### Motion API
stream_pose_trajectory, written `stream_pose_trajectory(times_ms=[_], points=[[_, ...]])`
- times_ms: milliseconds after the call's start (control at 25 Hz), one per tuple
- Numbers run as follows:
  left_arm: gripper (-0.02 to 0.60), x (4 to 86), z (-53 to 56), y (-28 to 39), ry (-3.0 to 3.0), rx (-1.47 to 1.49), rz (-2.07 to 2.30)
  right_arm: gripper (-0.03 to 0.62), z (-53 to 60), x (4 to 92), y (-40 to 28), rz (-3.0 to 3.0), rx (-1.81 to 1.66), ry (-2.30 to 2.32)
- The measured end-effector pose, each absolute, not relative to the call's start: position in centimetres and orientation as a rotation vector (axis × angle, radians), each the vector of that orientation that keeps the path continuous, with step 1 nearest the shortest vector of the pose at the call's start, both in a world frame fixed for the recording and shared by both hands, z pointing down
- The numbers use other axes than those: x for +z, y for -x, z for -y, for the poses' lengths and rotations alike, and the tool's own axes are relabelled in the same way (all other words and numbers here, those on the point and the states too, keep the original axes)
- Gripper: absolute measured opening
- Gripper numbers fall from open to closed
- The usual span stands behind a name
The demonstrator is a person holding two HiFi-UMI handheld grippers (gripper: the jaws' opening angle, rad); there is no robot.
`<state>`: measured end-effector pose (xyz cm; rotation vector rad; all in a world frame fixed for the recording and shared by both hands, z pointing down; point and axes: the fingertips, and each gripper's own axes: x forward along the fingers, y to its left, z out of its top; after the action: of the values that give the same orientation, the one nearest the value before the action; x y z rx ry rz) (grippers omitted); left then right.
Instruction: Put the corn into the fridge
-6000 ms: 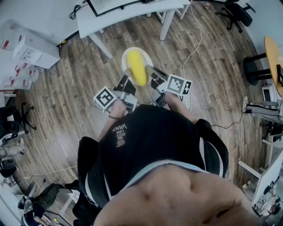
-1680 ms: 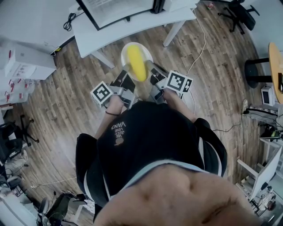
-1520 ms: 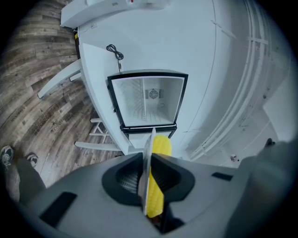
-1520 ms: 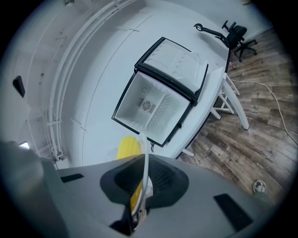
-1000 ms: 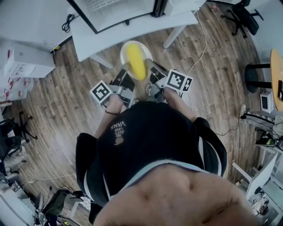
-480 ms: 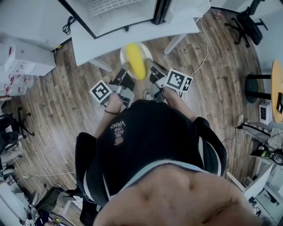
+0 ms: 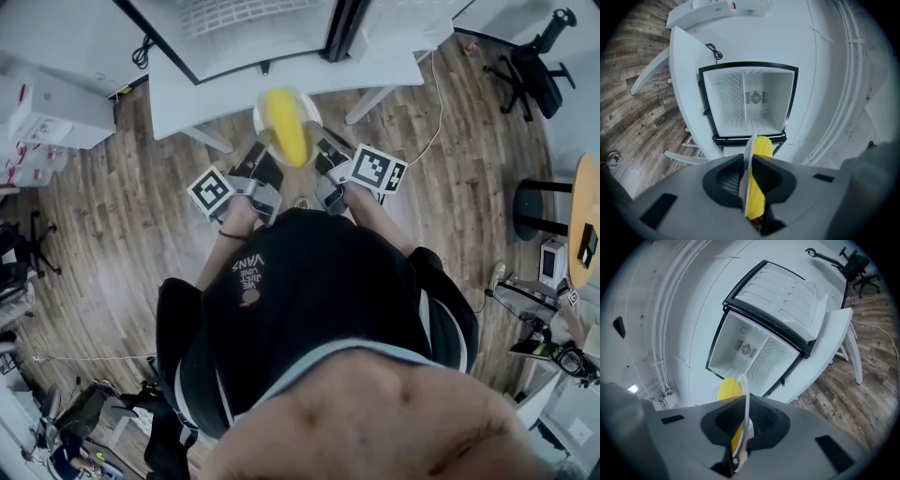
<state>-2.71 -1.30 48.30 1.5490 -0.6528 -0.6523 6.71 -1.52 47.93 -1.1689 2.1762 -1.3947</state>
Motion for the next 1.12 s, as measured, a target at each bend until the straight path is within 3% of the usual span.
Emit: stream_pose_trajectory(times_ms=[1120], points=[[0.044,48.5,8.0,3.5,-1.532,-0.672,0.682,0.028,8.6,48.1,-5.9,-2.197,-1.421,1.144]])
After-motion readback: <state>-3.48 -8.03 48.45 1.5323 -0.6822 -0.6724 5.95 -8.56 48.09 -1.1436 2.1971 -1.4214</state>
